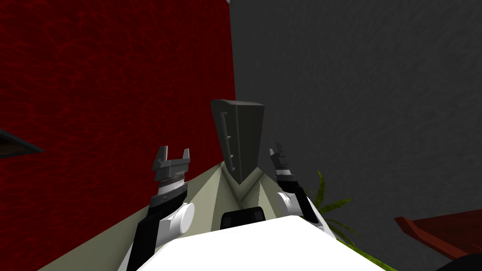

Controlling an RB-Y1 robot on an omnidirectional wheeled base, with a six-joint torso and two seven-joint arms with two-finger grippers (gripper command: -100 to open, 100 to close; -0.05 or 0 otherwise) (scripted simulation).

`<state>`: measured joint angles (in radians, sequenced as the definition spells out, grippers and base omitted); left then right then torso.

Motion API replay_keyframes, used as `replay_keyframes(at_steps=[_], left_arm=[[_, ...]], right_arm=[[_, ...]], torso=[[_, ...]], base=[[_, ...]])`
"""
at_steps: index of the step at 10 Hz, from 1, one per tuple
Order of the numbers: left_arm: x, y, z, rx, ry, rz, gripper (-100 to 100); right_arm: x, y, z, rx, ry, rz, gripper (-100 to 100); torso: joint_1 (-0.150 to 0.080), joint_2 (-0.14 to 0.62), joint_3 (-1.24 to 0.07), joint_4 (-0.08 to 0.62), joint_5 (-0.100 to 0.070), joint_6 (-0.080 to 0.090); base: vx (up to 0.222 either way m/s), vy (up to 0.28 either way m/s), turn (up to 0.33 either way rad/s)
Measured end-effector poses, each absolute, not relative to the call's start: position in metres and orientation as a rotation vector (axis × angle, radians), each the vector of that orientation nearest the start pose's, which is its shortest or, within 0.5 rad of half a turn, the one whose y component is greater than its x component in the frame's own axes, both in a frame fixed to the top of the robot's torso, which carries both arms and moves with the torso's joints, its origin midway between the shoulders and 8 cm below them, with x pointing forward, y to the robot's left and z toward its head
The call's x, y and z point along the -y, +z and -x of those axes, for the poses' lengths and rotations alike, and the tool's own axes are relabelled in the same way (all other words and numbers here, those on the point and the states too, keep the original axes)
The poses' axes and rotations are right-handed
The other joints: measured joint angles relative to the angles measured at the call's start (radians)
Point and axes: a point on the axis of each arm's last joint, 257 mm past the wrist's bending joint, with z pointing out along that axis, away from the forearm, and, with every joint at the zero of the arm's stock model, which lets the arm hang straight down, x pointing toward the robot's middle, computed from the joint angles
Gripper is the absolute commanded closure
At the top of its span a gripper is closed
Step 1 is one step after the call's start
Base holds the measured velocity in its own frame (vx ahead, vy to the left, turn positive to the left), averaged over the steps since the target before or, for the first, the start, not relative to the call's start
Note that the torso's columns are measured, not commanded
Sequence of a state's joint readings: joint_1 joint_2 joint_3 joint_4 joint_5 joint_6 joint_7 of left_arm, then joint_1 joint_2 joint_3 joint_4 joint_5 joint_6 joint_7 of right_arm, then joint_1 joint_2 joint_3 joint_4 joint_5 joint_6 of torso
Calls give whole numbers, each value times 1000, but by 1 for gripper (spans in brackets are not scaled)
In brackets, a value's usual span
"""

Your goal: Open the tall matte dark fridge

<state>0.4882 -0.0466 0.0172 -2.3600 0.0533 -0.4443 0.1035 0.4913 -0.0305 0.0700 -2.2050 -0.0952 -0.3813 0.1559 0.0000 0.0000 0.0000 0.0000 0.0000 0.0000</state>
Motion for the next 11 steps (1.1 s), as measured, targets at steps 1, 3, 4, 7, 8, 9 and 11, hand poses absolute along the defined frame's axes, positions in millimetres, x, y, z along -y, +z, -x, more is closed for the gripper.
replay_keyframes(at_steps=[1, 3, 4, 7, 8, 9, 11], left_arm=[[-293, 53, -334, -483, -1427, 726, 0], [-293, 53, -334, -483, -1427, 726, 0], [-293, 53, -334, -483, -1427, 725, 0], [-293, 53, -334, -483, -1427, 725, 0], [-293, 53, -334, -483, -1427, 725, 0], [-293, 53, -334, -483, -1427, 725, 0], [-293, 53, -334, -483, -1427, 726, 0]], right_arm=[[266, -33, -378, -769, 1249, -785, 0], [266, -33, -378, -769, 1249, -784, 0], [266, -33, -378, -768, 1249, -784, 0], [266, -33, -378, -768, 1249, -784, 0], [266, -33, -378, -768, 1249, -784, 0], [266, -33, -378, -768, 1249, -784, 0], [266, -35, -379, -789, 1238, -770, -100]], torso=[[0, 40, -82, 41, 0, 0], [0, 175, -351, 176, 0, 0], [0, 248, -497, 248, 0, 0], [0, 470, -939, 470, 0, 0], [0, 544, -1087, 544, 0, 0], [0, 618, -1234, 617, 0, 0], [0, 724, -1451, 724, 0, 0]], base=[[0, 0, 0], [0, 0, 0], [0, 0, 0], [0, 0, 0], [0, 0, 0], [0, 0, 0], [29, 9, 29]])
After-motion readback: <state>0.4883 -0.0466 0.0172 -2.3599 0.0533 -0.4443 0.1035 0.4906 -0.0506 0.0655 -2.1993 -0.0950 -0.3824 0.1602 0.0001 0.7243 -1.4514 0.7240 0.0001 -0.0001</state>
